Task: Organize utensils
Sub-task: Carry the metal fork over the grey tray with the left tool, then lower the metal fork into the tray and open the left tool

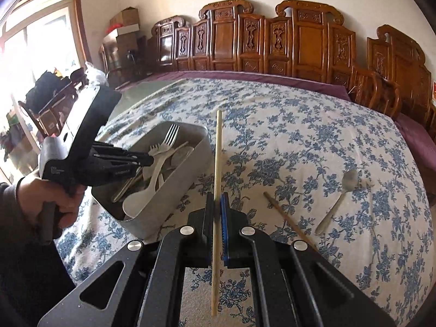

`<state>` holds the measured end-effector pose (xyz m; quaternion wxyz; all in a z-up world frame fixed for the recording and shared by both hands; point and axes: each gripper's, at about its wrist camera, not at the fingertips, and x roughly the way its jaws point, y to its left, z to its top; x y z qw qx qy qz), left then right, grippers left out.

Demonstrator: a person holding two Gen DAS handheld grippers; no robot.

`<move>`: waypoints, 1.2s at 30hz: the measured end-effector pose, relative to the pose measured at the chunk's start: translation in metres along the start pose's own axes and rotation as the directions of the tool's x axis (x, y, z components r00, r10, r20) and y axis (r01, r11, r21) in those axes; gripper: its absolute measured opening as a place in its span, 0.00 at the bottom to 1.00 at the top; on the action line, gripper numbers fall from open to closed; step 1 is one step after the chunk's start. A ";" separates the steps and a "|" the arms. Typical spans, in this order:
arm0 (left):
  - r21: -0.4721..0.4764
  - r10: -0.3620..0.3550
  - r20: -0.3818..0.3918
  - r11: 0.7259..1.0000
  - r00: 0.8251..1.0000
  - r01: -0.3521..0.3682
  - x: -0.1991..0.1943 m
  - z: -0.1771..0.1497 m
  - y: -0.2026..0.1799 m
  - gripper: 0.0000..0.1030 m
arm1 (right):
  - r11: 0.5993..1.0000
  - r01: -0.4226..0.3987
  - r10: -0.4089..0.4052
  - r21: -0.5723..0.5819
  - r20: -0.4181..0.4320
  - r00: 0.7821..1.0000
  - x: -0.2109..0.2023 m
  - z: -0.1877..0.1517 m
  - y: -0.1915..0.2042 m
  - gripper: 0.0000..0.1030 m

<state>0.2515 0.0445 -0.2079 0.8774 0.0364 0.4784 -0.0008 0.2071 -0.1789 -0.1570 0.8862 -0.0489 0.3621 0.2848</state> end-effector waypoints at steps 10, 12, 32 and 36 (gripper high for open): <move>0.002 -0.026 0.011 1.000 1.000 0.026 0.004 -0.001 0.001 0.06 | 1.000 0.008 -0.009 -0.008 -0.053 0.999 0.021 -0.006 0.004 0.06; -0.003 -0.037 0.009 0.999 0.999 0.038 0.005 -0.001 0.003 0.06 | 1.000 0.011 -0.012 -0.011 -0.061 0.998 0.024 -0.007 0.005 0.06; -0.028 -0.048 0.172 0.998 0.984 0.054 -0.058 0.006 0.031 0.16 | 0.999 -0.033 0.031 -0.021 -0.059 0.998 0.038 0.013 0.043 0.06; -0.046 -0.041 0.185 0.998 0.982 0.050 -0.062 0.008 0.043 0.16 | 0.998 -0.061 0.060 -0.015 -0.053 0.997 0.044 0.024 0.057 0.06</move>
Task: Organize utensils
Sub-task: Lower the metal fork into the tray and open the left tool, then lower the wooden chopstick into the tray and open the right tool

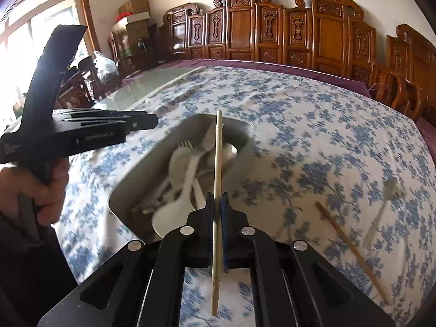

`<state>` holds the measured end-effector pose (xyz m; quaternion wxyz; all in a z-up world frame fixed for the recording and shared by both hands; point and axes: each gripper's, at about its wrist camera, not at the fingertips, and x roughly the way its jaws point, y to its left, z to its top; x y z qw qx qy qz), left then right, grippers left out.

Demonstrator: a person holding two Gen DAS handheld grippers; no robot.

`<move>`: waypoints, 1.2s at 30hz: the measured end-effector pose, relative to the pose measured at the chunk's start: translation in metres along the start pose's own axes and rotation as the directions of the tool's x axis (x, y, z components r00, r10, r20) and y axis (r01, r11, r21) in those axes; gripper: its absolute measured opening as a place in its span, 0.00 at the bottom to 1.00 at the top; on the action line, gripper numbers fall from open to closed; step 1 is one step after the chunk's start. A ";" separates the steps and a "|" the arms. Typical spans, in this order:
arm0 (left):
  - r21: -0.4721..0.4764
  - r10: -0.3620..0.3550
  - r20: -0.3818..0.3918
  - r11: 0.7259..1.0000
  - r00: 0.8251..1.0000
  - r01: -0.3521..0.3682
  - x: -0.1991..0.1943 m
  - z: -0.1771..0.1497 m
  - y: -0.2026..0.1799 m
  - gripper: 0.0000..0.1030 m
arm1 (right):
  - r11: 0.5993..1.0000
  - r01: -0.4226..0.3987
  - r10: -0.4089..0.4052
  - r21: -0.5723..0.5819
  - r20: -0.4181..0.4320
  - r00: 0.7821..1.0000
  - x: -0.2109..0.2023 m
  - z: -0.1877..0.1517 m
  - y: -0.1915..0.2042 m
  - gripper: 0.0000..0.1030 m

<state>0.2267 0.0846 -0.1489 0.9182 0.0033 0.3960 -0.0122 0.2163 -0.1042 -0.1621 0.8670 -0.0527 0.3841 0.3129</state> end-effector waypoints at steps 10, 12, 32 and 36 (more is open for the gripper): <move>-0.033 0.025 0.022 0.999 0.999 -0.024 -0.006 0.004 0.025 0.16 | 0.994 -0.072 0.071 0.084 0.010 0.997 0.030 0.030 0.021 0.06; -0.036 0.028 0.023 0.999 0.999 -0.027 -0.007 0.004 0.027 0.16 | 0.993 -0.067 0.067 0.098 0.004 0.998 0.037 0.032 0.023 0.06; -0.032 0.026 0.028 0.999 0.999 -0.026 -0.009 0.004 0.028 0.16 | 0.985 -0.069 0.072 0.155 -0.015 0.997 0.066 0.030 0.018 0.09; -0.026 0.014 0.026 1.000 1.000 -0.014 -0.008 0.003 0.021 0.16 | 0.993 -0.049 0.047 0.107 0.020 0.999 0.040 0.030 0.010 0.09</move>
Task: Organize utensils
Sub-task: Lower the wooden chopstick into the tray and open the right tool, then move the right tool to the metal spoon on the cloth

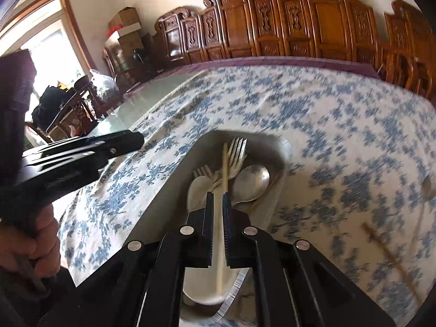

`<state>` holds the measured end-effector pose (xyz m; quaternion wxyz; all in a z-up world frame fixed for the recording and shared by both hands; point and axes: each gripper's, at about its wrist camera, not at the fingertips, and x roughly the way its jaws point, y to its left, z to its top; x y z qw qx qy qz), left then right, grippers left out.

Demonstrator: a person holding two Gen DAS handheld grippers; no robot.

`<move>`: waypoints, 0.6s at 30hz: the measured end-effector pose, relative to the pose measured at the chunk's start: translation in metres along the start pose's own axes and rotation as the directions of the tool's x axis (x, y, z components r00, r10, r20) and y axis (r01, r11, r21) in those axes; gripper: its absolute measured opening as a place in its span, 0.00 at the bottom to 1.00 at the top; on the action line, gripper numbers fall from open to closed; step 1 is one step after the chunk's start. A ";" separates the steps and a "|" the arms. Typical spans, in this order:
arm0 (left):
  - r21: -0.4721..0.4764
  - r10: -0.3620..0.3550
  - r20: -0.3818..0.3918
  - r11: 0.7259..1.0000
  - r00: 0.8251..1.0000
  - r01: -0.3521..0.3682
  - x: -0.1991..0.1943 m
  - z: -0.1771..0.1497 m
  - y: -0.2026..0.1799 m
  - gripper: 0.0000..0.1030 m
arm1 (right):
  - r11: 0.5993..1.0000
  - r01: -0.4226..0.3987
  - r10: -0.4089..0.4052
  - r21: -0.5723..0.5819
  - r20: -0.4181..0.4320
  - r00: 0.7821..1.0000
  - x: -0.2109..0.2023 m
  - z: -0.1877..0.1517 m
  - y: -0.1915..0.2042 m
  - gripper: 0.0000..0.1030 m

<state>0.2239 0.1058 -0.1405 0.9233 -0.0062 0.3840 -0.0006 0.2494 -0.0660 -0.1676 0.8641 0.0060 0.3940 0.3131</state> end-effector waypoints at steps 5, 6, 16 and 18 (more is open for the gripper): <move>0.015 -0.024 -0.004 1.000 1.000 0.024 0.001 -0.002 -0.015 0.17 | 0.997 0.074 -0.074 -0.036 0.016 0.997 -0.034 -0.002 -0.030 0.09; 0.016 -0.028 -0.005 0.999 1.000 0.028 0.001 -0.002 -0.017 0.17 | 0.994 0.101 -0.100 -0.039 0.016 0.995 -0.042 -0.004 -0.040 0.09; 0.032 -0.058 -0.011 0.998 0.998 0.058 0.007 -0.006 -0.047 0.41 | 0.941 0.338 -0.338 0.035 0.004 0.941 -0.068 -0.019 -0.146 0.18; 0.033 -0.062 -0.012 0.998 0.998 0.062 0.009 -0.007 -0.052 0.46 | 0.925 0.374 -0.375 0.073 -0.005 0.927 -0.068 -0.023 -0.169 0.27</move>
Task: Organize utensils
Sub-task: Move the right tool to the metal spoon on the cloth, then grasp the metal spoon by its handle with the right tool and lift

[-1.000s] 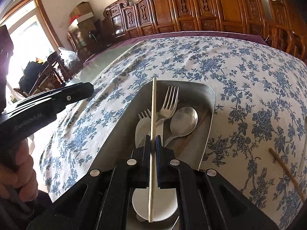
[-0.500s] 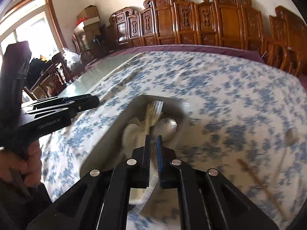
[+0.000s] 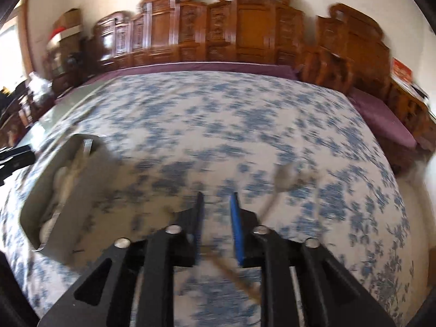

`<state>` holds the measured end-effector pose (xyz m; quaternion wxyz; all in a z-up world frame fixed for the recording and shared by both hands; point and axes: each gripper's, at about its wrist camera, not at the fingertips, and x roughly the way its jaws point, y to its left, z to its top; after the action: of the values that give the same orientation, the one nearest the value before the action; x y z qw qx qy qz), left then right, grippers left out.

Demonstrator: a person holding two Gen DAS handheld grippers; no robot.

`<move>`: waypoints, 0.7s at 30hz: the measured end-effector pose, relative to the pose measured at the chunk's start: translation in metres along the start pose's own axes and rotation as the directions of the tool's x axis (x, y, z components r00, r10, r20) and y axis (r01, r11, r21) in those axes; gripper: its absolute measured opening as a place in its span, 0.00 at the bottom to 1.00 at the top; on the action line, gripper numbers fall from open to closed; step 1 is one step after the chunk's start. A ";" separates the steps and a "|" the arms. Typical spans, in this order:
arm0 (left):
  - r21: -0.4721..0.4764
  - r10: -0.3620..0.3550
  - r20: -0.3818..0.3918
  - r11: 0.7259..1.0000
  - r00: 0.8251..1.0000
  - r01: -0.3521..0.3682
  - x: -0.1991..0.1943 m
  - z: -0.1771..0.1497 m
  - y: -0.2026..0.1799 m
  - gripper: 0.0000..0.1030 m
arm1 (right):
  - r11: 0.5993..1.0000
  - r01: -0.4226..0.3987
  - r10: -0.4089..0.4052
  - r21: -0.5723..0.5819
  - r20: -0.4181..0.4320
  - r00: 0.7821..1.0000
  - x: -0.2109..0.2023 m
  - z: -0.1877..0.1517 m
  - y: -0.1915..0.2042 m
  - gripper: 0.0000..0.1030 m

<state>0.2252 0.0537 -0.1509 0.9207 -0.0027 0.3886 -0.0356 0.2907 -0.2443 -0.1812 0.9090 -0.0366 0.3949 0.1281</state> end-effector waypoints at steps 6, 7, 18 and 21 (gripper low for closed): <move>0.010 -0.019 -0.004 1.000 1.000 0.019 0.002 -0.002 -0.012 0.46 | 0.995 0.055 -0.051 0.080 -0.044 0.998 0.028 -0.003 -0.040 0.45; 0.010 -0.022 -0.005 1.000 1.000 0.022 0.002 -0.003 -0.014 0.46 | 0.994 0.062 -0.058 0.085 -0.045 0.997 0.032 -0.002 -0.043 0.47; 0.029 -0.043 0.001 0.999 0.999 0.043 -0.001 -0.005 -0.034 0.47 | 0.990 0.095 -0.088 0.100 -0.077 0.993 0.078 0.020 -0.069 0.55; 0.037 -0.045 0.004 0.998 0.999 0.045 -0.002 -0.006 -0.041 0.47 | 0.991 0.100 -0.092 0.088 -0.093 0.991 0.087 0.024 -0.068 0.55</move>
<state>0.2172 0.0130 -0.1522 0.9205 0.0054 0.3855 -0.0634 0.3824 -0.2883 -0.2305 0.8964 -0.0191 0.4382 0.0638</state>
